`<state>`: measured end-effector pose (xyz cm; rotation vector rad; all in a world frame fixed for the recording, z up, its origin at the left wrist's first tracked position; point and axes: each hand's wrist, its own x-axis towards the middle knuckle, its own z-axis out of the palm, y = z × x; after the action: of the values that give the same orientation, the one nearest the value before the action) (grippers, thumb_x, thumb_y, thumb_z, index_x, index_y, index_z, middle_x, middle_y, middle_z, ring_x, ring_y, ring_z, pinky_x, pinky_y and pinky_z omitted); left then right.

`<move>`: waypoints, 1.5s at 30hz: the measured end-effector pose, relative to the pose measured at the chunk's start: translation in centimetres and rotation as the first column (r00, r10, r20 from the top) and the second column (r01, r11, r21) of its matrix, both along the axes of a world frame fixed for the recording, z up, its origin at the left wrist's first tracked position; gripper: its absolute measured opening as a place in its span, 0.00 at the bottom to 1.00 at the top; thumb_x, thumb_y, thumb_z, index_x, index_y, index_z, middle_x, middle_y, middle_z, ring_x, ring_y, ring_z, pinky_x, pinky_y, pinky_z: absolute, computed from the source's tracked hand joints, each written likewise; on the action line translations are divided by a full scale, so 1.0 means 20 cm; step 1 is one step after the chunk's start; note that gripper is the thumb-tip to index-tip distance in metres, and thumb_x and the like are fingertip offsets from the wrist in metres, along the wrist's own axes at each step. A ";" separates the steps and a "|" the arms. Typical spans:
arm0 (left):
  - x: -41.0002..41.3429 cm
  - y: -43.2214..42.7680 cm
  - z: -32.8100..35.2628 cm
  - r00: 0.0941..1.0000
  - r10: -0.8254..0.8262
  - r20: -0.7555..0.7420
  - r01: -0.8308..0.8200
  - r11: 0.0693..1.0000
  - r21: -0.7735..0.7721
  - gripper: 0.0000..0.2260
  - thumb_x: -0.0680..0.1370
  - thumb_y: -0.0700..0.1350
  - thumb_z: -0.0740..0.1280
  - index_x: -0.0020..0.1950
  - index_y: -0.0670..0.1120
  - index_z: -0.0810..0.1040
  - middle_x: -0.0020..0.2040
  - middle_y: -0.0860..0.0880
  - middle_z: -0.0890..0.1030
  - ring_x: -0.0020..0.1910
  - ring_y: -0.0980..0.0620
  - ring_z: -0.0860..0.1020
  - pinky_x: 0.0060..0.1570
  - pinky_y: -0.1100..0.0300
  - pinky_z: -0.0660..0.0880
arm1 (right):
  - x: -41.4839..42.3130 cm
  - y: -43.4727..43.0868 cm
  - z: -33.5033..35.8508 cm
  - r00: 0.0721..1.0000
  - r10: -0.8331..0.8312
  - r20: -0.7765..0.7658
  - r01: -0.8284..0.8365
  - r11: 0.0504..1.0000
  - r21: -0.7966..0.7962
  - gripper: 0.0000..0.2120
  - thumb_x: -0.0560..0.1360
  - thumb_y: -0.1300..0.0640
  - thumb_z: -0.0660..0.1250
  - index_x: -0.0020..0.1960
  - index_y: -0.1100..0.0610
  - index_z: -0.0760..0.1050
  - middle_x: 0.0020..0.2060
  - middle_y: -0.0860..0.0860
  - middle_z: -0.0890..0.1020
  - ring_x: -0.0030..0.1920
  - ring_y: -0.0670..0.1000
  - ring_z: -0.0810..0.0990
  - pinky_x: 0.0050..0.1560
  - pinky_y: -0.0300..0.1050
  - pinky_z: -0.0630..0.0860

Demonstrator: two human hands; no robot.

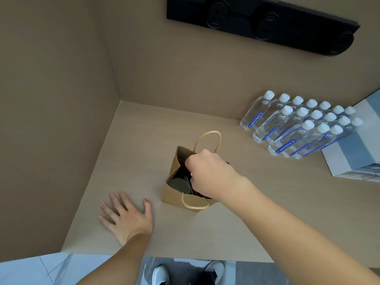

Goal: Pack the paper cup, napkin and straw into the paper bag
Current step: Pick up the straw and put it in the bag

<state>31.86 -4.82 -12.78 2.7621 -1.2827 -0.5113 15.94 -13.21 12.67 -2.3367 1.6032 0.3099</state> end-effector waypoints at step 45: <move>0.05 0.00 0.08 0.970 0.014 -0.242 -0.038 0.995 -0.094 0.32 0.76 0.59 0.61 0.76 0.47 0.62 0.80 0.40 0.56 0.78 0.35 0.48 0.75 0.35 0.45 | -0.41 0.25 0.14 0.837 -0.328 0.438 0.450 0.868 -0.209 0.07 0.73 0.61 0.65 0.44 0.57 0.83 0.36 0.54 0.85 0.41 0.56 0.82 0.44 0.46 0.80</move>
<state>32.84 -4.81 -11.11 2.5394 -1.1803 -0.7345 7.71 -8.22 15.44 -2.0064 1.9620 -0.5019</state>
